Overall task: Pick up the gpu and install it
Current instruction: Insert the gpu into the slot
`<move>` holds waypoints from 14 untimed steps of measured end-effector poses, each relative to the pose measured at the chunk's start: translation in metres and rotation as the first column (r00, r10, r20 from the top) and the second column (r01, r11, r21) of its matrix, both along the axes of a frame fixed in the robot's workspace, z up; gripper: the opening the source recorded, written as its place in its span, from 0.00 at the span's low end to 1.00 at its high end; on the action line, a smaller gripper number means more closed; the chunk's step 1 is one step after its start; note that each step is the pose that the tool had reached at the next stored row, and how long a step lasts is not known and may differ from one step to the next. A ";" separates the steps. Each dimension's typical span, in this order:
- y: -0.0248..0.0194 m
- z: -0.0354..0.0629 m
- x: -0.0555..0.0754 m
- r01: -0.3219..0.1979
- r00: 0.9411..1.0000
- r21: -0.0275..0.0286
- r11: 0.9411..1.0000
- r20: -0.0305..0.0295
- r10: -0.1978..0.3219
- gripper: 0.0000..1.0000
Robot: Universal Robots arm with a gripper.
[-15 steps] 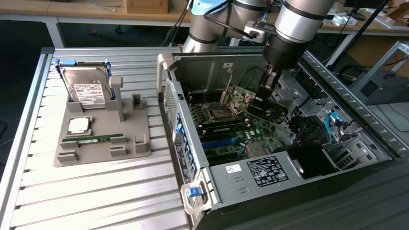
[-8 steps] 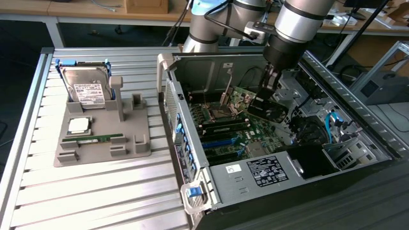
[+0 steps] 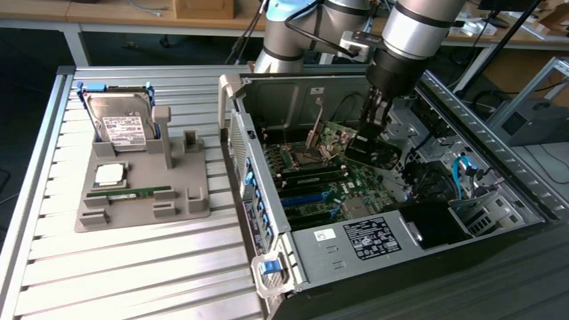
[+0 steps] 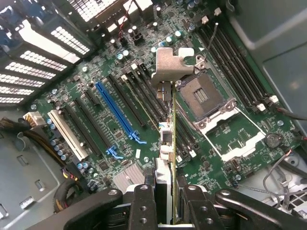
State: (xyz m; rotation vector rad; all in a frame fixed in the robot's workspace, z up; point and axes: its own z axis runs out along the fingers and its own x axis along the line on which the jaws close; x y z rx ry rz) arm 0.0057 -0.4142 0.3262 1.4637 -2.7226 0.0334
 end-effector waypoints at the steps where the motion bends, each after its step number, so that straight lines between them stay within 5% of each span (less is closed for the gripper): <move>1: 0.0000 0.0000 0.000 -0.005 1.000 0.000 1.000 0.000 0.005 0.27; 14: 0.0000 0.0000 0.000 -0.077 0.997 0.000 0.997 0.000 0.077 0.27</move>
